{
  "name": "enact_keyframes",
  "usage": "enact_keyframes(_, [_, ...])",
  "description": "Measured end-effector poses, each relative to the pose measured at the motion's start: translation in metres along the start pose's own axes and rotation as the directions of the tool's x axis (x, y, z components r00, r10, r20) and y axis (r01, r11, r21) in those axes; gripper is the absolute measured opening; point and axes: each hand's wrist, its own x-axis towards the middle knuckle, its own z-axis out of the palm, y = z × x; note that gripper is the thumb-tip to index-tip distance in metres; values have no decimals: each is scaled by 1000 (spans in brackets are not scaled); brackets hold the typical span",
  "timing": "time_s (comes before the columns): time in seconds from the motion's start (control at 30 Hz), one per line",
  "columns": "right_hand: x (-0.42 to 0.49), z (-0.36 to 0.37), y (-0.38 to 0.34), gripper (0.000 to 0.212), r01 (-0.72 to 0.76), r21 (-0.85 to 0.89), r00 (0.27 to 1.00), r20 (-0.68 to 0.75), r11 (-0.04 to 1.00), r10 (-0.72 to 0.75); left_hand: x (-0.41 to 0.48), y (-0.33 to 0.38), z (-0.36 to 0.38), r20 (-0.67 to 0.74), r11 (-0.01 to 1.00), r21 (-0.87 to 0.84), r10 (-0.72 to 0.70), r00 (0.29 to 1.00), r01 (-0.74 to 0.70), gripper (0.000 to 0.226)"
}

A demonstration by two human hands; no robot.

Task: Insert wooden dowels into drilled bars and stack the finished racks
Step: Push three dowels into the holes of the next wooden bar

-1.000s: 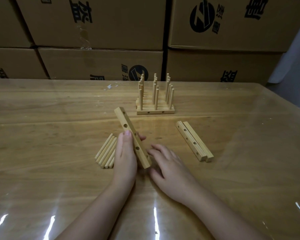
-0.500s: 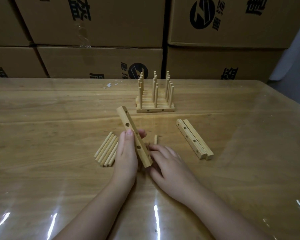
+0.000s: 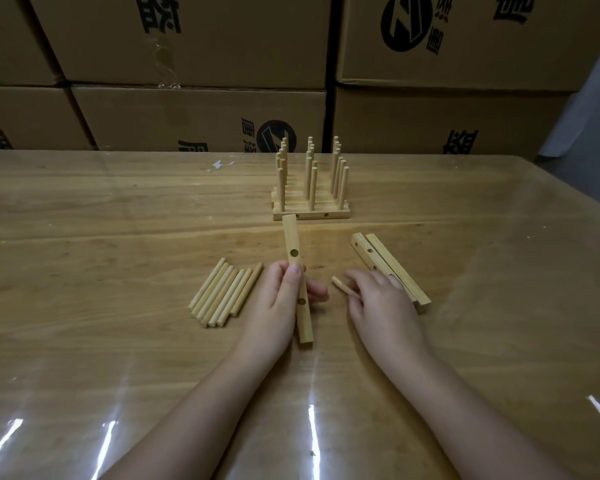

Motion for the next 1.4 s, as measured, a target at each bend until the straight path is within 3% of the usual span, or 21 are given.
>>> enact_keyframes(0.1, [2,-1,0,30,-45,256,998,-31,966,55,2,-2,-3,-54,1000,25,16,998,-14,25])
enact_keyframes(0.17, [3,-3,1,27,-95,478,993,-10,873,114,2,-3,-4,-71,998,52,25,997,-21,24])
enact_keyframes(0.27, [4,-6,1,25,-130,611,989,29,781,142,1,-5,-2,-127,994,94,66,990,-54,27])
enact_keyframes(0.4, [4,-6,1,25,-126,631,990,25,766,142,2,-4,-5,-246,979,117,193,950,-169,25])
enact_keyframes(0.5, [5,-5,2,24,-123,634,988,8,764,152,0,0,-5,-250,979,47,204,947,-198,27])
enact_keyframes(0.67, [5,-2,3,24,-90,620,991,-24,779,133,-1,0,-4,-111,988,30,156,981,-153,47])
enact_keyframes(0.8, [4,-4,1,20,-51,639,989,-74,767,127,-2,1,-4,-14,991,16,130,991,-129,28])
enact_keyframes(1.03, [1,-9,-2,18,31,719,980,-160,695,122,-4,3,-2,59,995,16,93,994,-94,27])
enact_keyframes(1.4, [3,-9,0,28,60,711,971,-204,700,123,-5,-4,-2,184,983,154,74,980,-103,29])
